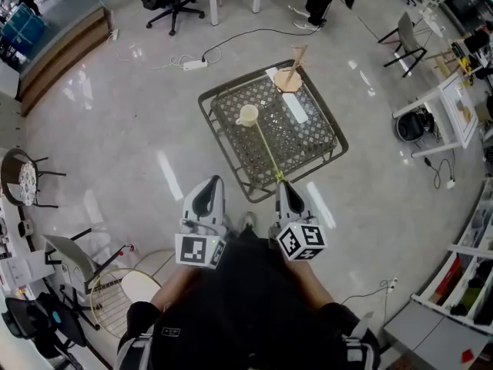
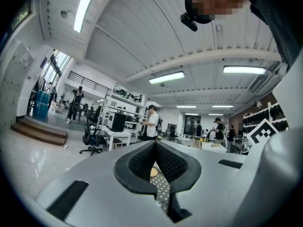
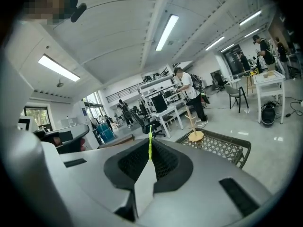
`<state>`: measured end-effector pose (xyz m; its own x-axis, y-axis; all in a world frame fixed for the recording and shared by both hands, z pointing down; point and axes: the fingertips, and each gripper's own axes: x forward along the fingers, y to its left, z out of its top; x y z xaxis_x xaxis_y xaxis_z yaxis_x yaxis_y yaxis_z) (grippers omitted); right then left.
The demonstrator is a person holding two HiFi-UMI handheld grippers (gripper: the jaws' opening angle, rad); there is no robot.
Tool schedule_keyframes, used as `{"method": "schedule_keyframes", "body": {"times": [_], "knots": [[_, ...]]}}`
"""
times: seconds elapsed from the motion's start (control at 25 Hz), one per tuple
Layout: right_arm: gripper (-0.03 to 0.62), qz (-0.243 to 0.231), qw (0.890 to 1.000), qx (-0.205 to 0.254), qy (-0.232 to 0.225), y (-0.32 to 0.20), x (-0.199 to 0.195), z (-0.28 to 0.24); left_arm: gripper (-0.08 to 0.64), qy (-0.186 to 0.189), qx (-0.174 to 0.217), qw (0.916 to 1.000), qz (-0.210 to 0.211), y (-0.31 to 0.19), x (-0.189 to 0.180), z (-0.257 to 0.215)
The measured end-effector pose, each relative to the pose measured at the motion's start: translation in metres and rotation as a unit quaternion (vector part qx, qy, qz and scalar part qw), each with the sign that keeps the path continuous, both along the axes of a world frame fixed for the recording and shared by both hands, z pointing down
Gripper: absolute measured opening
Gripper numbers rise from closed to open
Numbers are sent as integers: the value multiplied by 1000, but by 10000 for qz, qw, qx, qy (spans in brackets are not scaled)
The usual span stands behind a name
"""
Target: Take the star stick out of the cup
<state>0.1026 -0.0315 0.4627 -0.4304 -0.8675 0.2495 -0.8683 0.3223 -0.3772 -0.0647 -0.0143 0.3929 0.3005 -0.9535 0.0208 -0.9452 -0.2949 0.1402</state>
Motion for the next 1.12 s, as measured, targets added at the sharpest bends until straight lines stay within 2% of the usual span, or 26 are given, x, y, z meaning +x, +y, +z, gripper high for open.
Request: {"method": "schedule_keyframes", "body": {"times": [0.76,1.12], "knots": [[20,-36,9999,98,84,17,-12,-2,14,-65,-64,9996,273,15,1,14],[20,-44,9999,104,78,25,-16,-3,14,4,-34,9997,225,23,-6,12]]}}
